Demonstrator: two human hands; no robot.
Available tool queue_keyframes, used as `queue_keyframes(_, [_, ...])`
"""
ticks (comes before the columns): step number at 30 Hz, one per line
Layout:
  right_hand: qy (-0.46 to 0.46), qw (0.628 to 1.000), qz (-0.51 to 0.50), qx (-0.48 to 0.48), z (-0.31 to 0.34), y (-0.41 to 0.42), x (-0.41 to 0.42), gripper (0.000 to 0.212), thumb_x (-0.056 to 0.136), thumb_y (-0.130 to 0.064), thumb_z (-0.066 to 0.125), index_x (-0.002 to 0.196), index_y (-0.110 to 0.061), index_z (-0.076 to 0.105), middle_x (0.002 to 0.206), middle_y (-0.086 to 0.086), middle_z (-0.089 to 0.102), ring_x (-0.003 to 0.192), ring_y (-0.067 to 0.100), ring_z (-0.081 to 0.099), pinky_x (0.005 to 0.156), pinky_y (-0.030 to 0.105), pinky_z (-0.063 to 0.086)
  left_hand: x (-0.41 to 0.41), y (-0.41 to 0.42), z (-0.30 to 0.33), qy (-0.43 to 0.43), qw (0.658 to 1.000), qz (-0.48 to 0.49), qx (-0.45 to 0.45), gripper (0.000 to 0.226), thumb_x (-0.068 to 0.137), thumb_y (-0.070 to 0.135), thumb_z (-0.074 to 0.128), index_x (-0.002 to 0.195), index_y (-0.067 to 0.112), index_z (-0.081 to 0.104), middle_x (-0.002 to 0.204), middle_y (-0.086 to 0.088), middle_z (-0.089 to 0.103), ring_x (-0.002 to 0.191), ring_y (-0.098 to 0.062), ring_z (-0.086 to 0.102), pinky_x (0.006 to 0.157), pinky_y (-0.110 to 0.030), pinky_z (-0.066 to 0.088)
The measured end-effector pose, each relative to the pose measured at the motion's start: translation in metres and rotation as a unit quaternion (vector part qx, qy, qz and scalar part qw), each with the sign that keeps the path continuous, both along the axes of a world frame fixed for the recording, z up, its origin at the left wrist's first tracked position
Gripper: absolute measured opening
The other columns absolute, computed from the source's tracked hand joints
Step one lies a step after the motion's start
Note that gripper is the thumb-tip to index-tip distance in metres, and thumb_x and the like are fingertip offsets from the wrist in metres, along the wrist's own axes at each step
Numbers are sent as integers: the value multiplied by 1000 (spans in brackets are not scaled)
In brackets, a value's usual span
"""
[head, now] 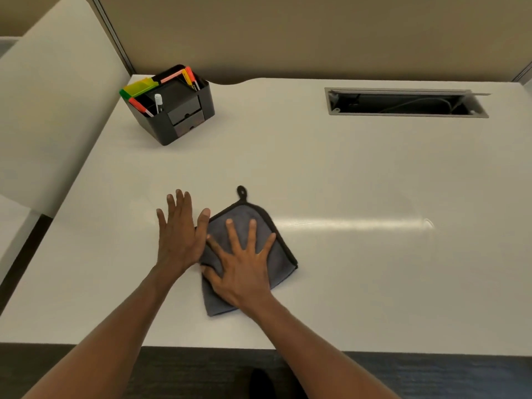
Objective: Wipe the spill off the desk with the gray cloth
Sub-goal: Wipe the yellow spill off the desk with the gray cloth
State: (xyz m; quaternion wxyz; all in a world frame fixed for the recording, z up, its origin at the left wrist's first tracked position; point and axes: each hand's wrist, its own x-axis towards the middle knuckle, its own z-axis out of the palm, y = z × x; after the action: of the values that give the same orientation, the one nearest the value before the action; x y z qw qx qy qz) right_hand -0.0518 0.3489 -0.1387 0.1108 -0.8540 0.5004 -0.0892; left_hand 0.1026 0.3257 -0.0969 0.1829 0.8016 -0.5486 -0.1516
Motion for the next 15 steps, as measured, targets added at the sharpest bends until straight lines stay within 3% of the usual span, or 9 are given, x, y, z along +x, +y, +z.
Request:
queue_keyframes(6, [27, 999, 27, -13, -8, 9, -56, 61, 94, -71, 26, 152, -52, 18, 168, -2, 5, 152, 42, -7, 108, 79, -1, -22, -4, 4, -42, 998, -54, -7, 73, 98, 55, 16, 155, 11, 3, 164, -6, -4, 151, -18, -13, 121, -42, -11])
queue_keyframes(15, [60, 994, -89, 27, -2, -27, -169, 60, 94, -73, 20, 151, -57, 8, 168, -8, -1, 152, 39, -9, 109, 77, -8, -122, -47, 4, -30, 985, -164, -31, 75, 95, 57, 13, 155, 12, 2, 164, -4, -5, 151, -17, -13, 121, -40, -11])
